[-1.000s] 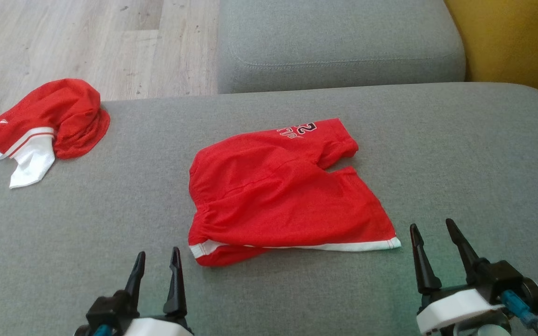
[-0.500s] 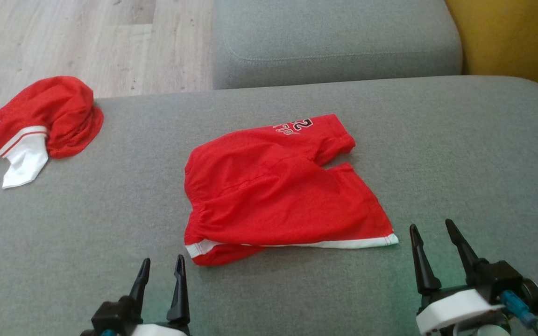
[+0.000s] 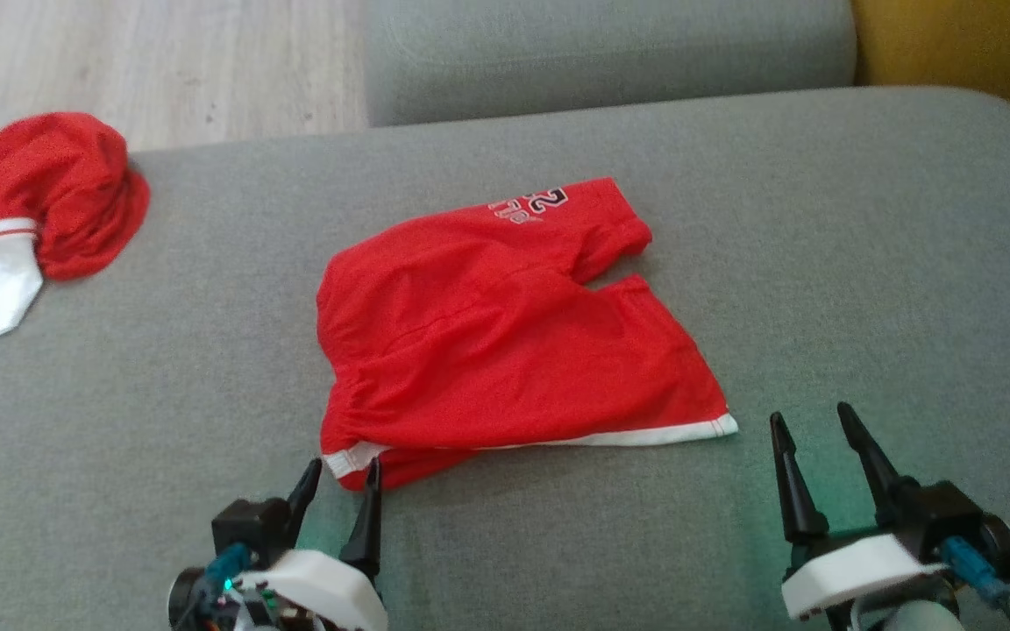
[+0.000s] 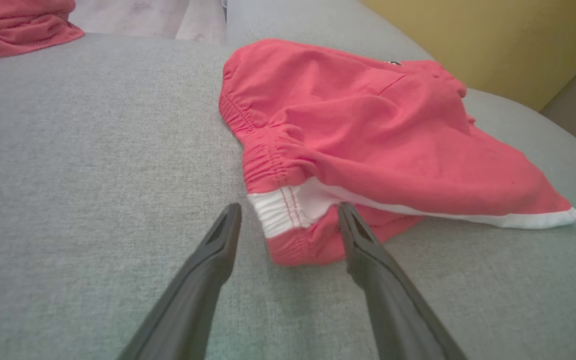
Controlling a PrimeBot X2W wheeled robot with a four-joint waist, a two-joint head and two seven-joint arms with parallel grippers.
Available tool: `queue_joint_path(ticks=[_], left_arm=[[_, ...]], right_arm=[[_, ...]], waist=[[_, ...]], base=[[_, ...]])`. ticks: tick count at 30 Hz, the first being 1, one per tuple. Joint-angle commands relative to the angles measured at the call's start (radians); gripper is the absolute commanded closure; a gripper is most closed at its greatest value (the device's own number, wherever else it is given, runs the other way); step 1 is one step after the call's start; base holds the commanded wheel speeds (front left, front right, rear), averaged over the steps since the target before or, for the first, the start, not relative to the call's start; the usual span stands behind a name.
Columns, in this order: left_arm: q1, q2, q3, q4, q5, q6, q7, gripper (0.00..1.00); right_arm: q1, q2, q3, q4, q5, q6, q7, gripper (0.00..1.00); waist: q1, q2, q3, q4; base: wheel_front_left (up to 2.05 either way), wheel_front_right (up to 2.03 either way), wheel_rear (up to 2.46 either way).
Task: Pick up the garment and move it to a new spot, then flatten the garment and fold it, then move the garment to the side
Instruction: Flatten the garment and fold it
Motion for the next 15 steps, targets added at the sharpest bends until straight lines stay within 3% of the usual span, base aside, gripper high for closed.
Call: queue_joint_path(ticks=[1,6,7,8,9,15], left_arm=[[-0.050,0.002,0.033,-0.015,-0.004,-0.006,0.000,0.00],[-0.088,-0.003,0.034,0.016,-0.011,-0.021,-0.012,0.00],[-0.094,-0.005,0.035,0.020,-0.015,-0.024,-0.015,0.24],[-0.098,-0.007,0.036,0.022,-0.018,-0.026,-0.017,0.68],[-0.103,-0.008,0.038,0.023,-0.018,-0.026,-0.022,1.00],[-0.118,-0.011,0.037,0.019,-0.012,-0.022,-0.051,1.00]], right_arm=[[-0.058,-0.005,0.019,-0.030,-0.002,-0.001,-0.011,0.00],[-0.074,-0.005,0.007,-0.010,-0.012,-0.001,-0.011,0.00],[-0.077,-0.005,0.005,0.001,-0.021,-0.001,-0.011,0.00],[-0.081,-0.005,0.003,0.014,-0.034,-0.001,-0.006,0.00],[-0.087,-0.005,0.005,0.029,-0.055,-0.001,0.002,0.00],[-0.139,-0.005,0.031,0.121,-0.189,-0.001,0.046,0.00]], waist=[[-0.0001,0.0000,0.017,-0.012],[-0.0001,0.0000,0.050,-0.026],[-0.0001,0.0000,0.054,-0.026],[-0.0001,0.0000,0.059,-0.026],[-0.0001,0.0000,0.064,-0.025],[-0.0001,0.0000,0.083,-0.005]], base=[[0.00,0.00,0.00],[0.00,0.00,0.00],[0.00,0.00,0.00],[0.00,0.00,0.00],[0.00,0.00,0.00],[0.00,0.00,0.00]])
